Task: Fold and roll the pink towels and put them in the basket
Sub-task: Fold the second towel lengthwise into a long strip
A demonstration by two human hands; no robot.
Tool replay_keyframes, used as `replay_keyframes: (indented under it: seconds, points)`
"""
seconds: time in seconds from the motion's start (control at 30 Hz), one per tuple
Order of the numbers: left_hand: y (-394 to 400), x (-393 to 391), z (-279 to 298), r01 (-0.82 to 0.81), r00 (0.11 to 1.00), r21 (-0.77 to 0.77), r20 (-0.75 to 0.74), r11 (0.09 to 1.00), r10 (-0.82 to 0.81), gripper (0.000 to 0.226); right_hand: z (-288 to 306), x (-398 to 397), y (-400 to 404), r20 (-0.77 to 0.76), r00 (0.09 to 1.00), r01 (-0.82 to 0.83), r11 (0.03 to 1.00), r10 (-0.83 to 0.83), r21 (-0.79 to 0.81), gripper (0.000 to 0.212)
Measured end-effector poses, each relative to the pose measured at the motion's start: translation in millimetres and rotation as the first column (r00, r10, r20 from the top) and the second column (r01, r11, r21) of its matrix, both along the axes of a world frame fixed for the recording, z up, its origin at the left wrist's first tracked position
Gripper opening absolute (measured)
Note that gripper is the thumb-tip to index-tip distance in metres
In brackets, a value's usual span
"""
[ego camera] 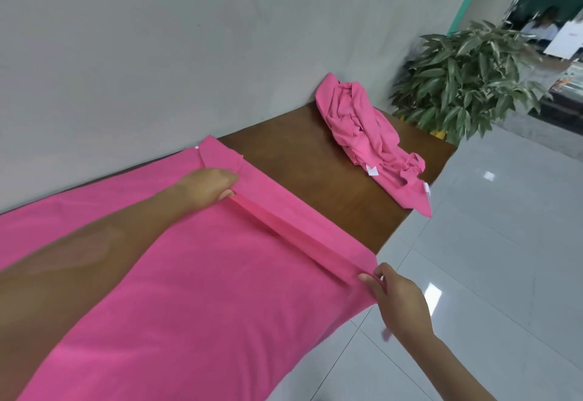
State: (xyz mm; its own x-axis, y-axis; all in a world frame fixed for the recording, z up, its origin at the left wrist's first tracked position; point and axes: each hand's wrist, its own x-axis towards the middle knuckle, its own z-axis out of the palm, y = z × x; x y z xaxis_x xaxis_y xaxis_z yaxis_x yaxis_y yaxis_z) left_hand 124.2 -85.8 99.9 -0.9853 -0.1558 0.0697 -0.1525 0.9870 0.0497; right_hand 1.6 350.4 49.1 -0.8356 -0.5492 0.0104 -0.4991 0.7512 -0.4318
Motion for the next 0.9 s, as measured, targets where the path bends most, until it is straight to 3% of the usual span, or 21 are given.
replay_keyframes:
  seconds: [0.17, 0.43, 0.7, 0.9]
  points:
    - [-6.2, 48.9, 2.5, -0.004, 0.999, 0.035, -0.033, 0.999, 0.005, 0.019, 7.5, 43.9, 2.7, 0.032, 0.999, -0.033, 0.998, 0.035, -0.061, 0.034]
    - [6.6, 134.0, 10.6, -0.124, 0.991, 0.044, -0.047, 0.991, 0.126, 0.019, 26.3, 98.1, 6.0, -0.061, 0.986, -0.163, 0.982, 0.157, -0.097, 0.034]
    - [49.9, 238.2, 29.0, -0.252, 0.968, 0.009, -0.008, 0.968, 0.252, 0.016, 28.6, 183.8, 33.5, -0.099, 0.952, -0.301, 0.942, 0.288, -0.147, 0.024]
    - [91.3, 322.5, 36.2, -0.305, 0.952, -0.034, 0.004, 0.952, 0.305, 0.013, 10.0, 249.4, 62.0, -0.085, 0.949, -0.316, 0.928, 0.305, -0.196, 0.020]
